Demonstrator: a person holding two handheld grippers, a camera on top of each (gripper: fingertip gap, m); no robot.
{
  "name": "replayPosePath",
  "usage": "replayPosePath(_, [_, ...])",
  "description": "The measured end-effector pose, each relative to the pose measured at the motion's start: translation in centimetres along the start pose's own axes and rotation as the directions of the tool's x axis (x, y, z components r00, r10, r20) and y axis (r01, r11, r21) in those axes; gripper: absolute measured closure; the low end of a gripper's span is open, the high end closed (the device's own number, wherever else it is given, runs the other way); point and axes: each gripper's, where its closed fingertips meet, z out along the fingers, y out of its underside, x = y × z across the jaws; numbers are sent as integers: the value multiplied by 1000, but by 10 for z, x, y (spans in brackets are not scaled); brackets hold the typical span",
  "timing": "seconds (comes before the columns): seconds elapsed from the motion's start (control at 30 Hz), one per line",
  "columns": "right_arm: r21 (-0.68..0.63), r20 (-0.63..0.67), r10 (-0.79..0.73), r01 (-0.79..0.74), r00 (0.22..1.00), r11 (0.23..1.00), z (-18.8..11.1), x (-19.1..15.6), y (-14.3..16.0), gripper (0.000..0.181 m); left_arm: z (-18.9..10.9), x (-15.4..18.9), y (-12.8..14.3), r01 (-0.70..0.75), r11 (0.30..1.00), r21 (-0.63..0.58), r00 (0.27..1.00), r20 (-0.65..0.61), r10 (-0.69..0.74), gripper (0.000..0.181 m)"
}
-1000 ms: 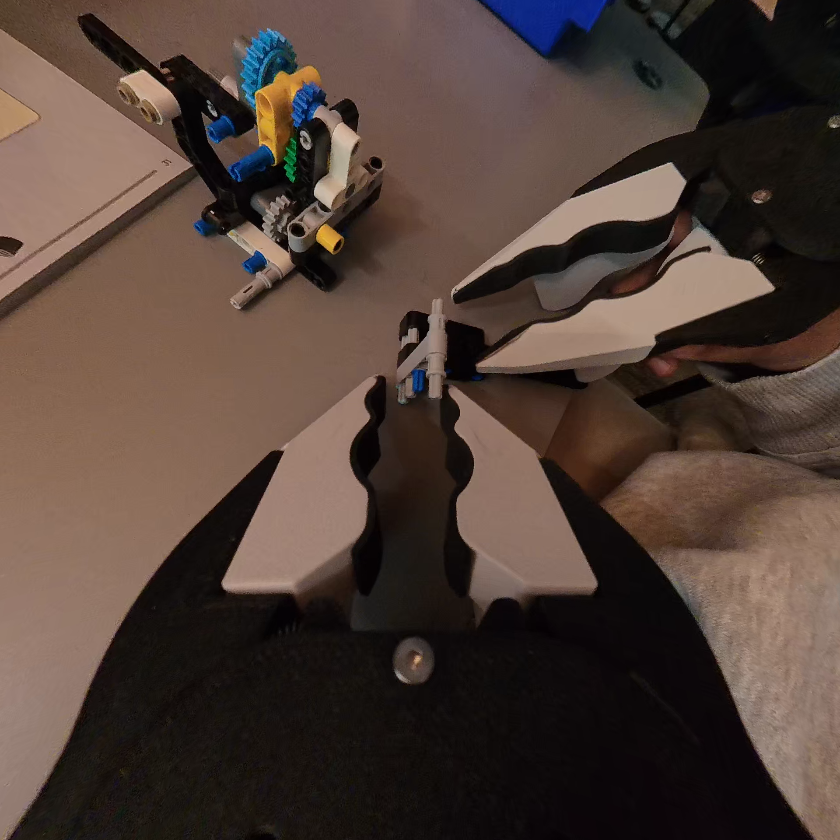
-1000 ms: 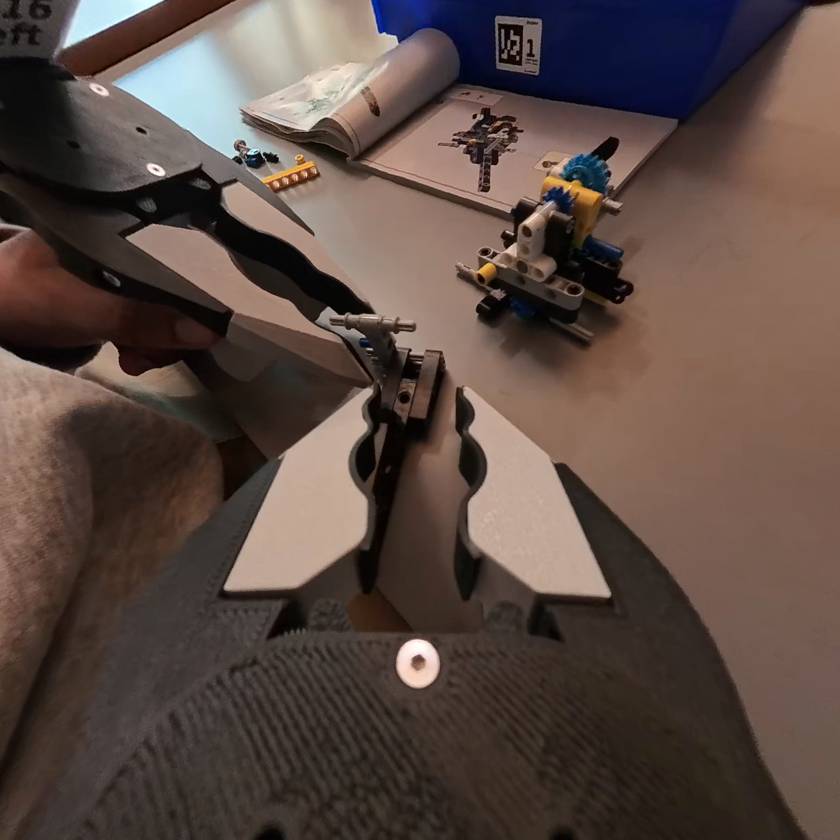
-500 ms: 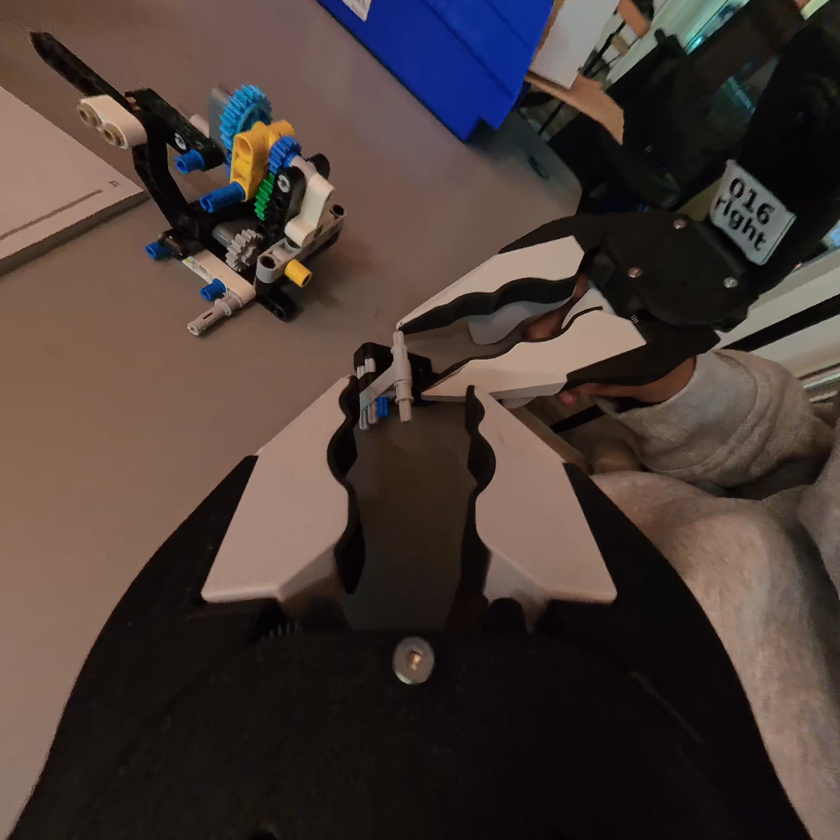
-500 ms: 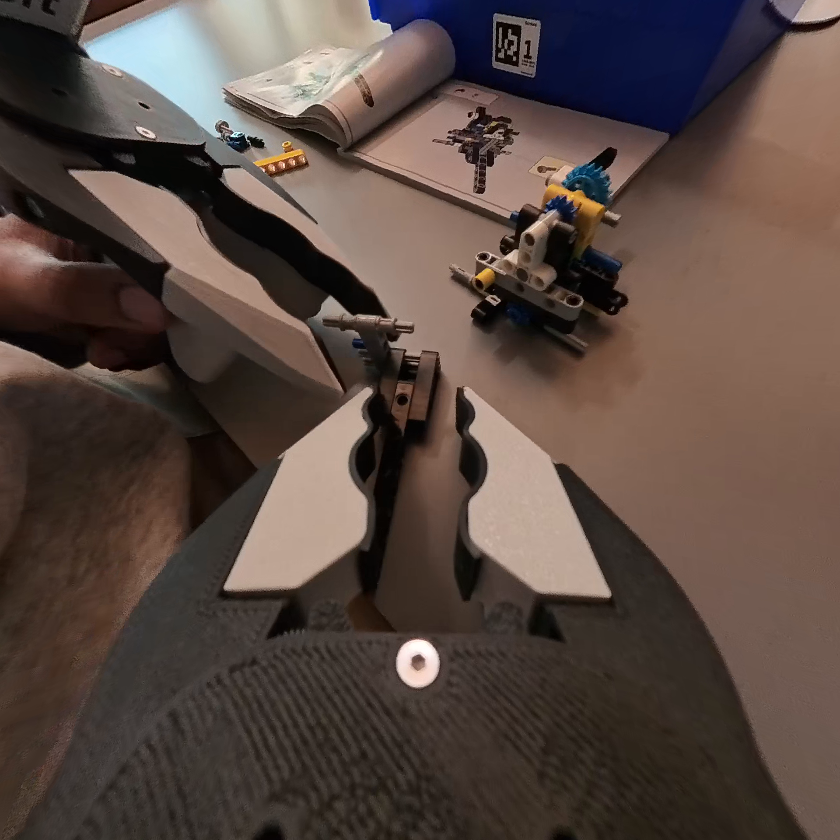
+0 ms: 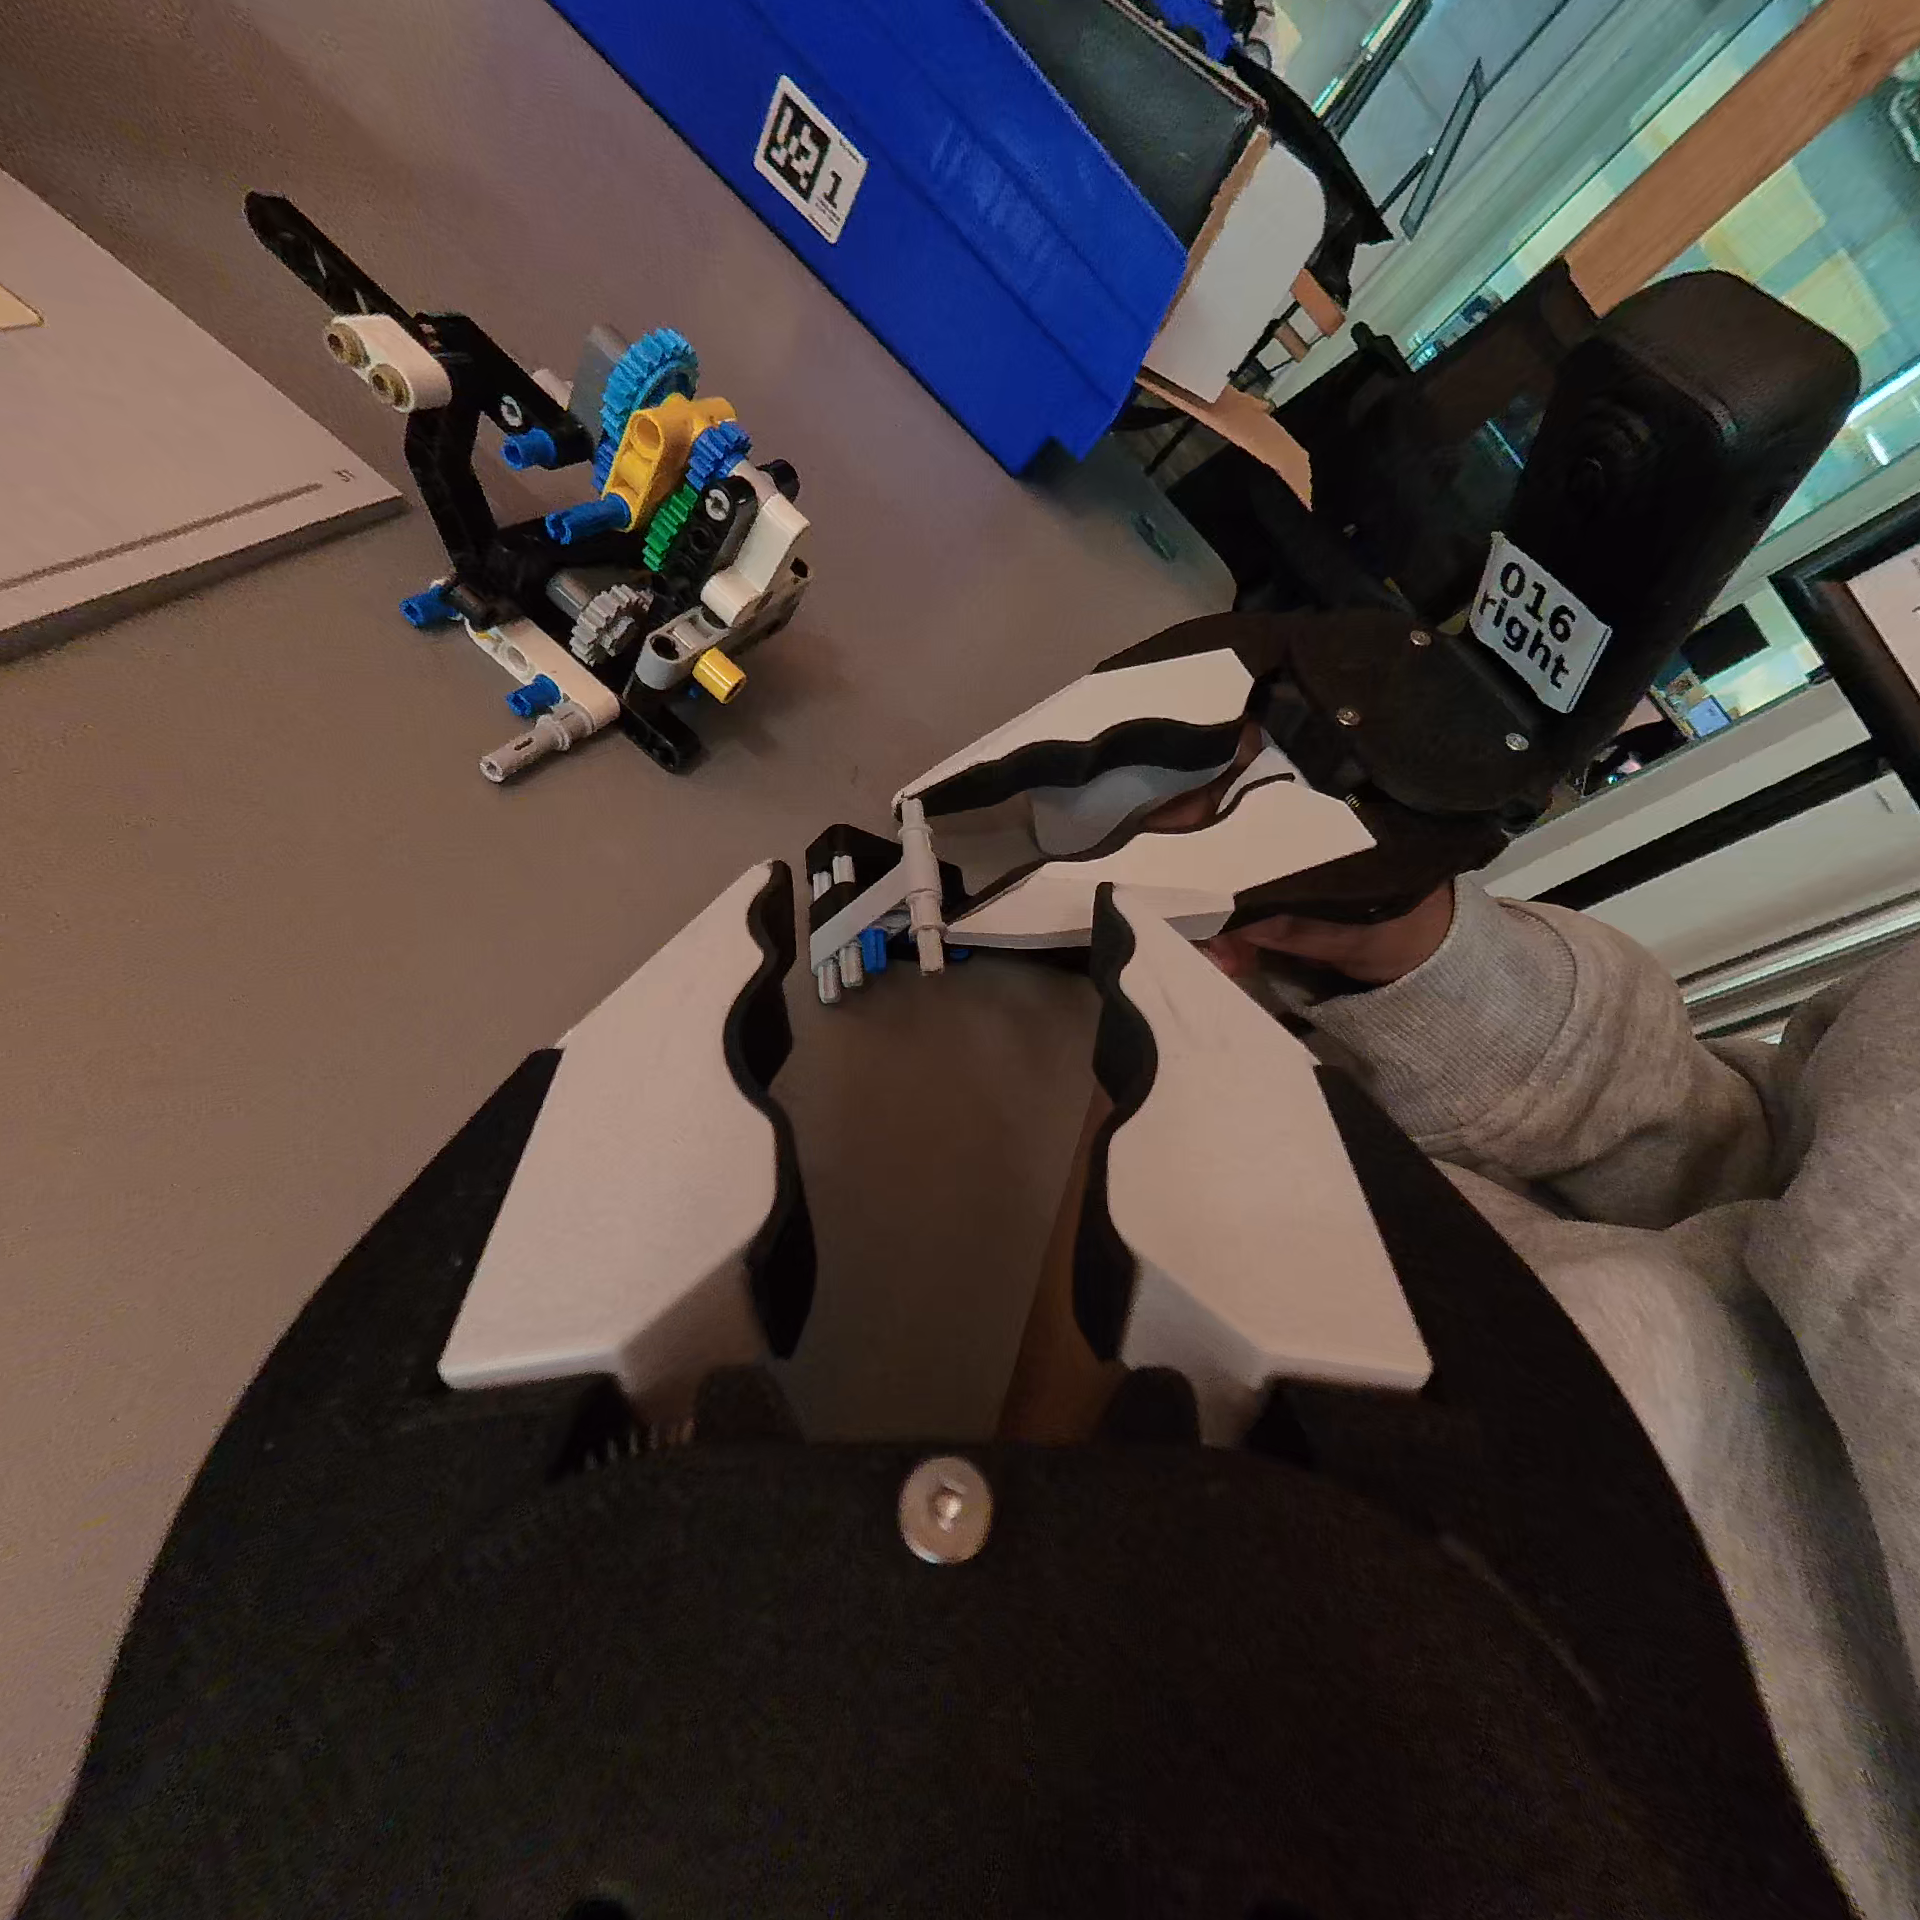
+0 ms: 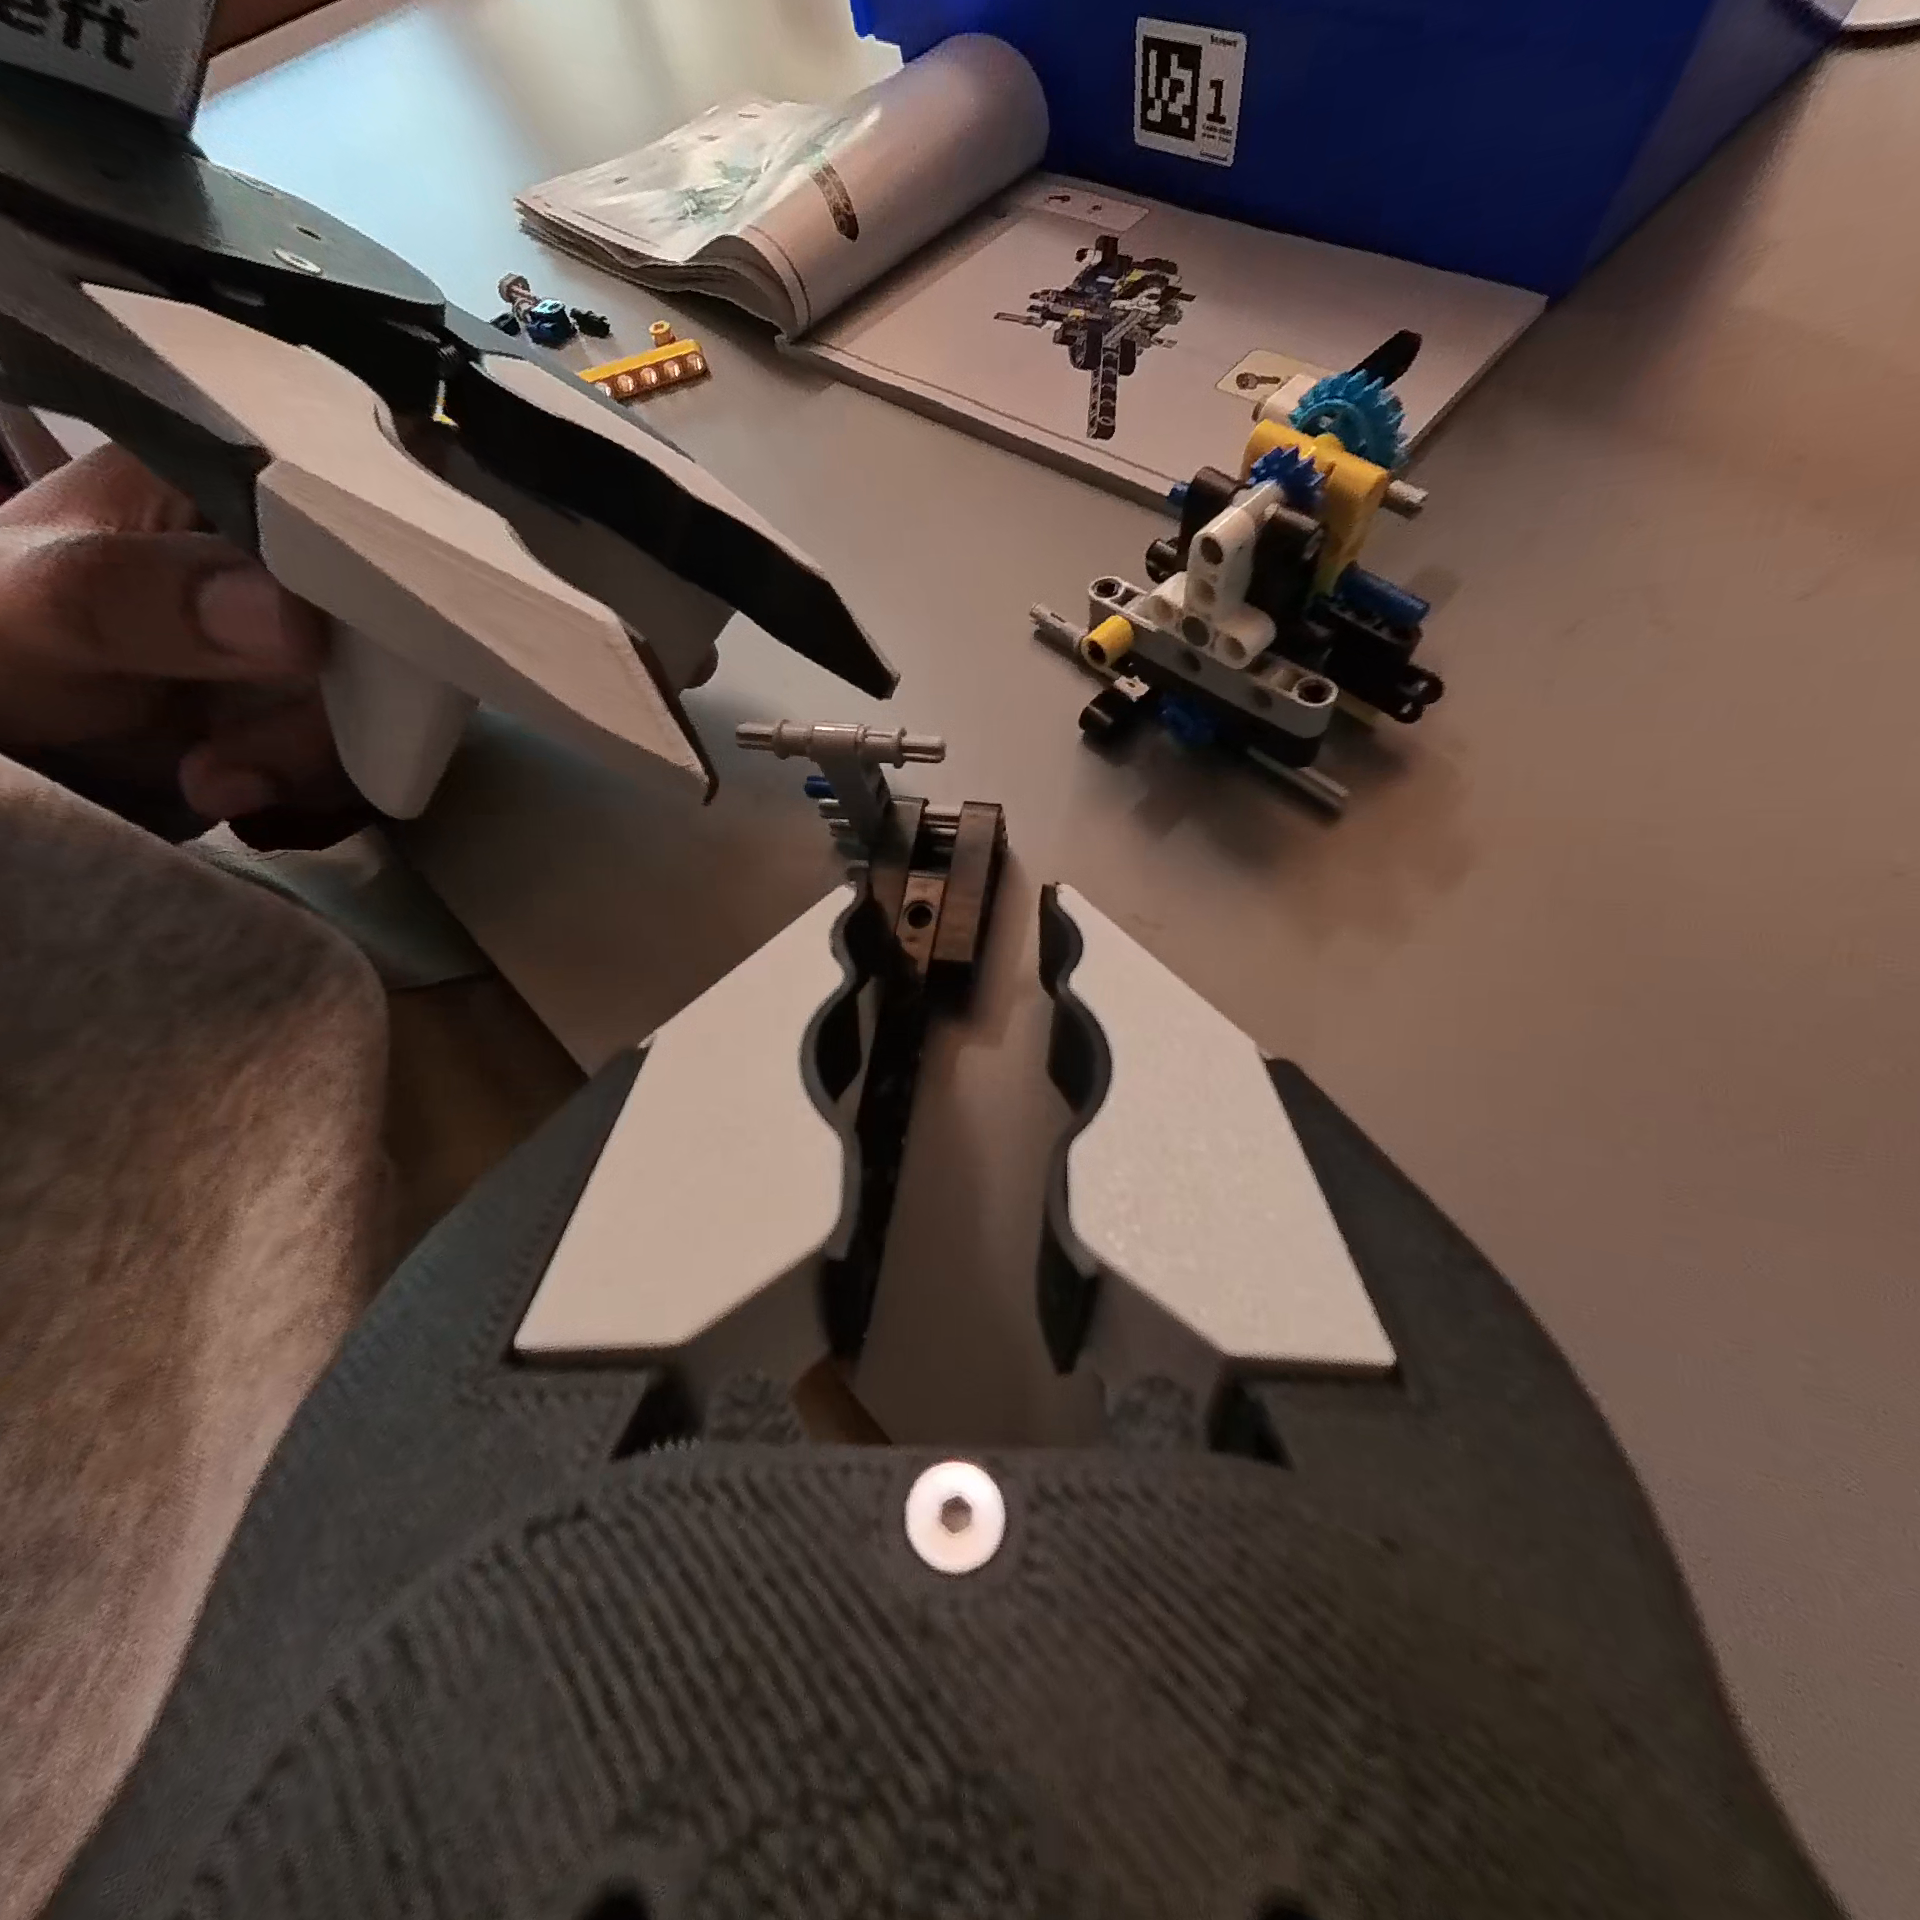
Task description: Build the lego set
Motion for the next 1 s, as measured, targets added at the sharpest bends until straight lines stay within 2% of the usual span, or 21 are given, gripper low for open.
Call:
replayPosePath(0.03, [0, 0, -1, 1, 1000, 1000, 0, 0, 0, 150, 0, 0, 0, 5, 1000, -2, 1000, -2, -5, 127])
replayPosePath(1.0, [2, -13, -1, 1, 1000, 1000, 0, 1, 0, 152, 1, -3, 0, 35, 999, -9, 999, -9, -35, 126])
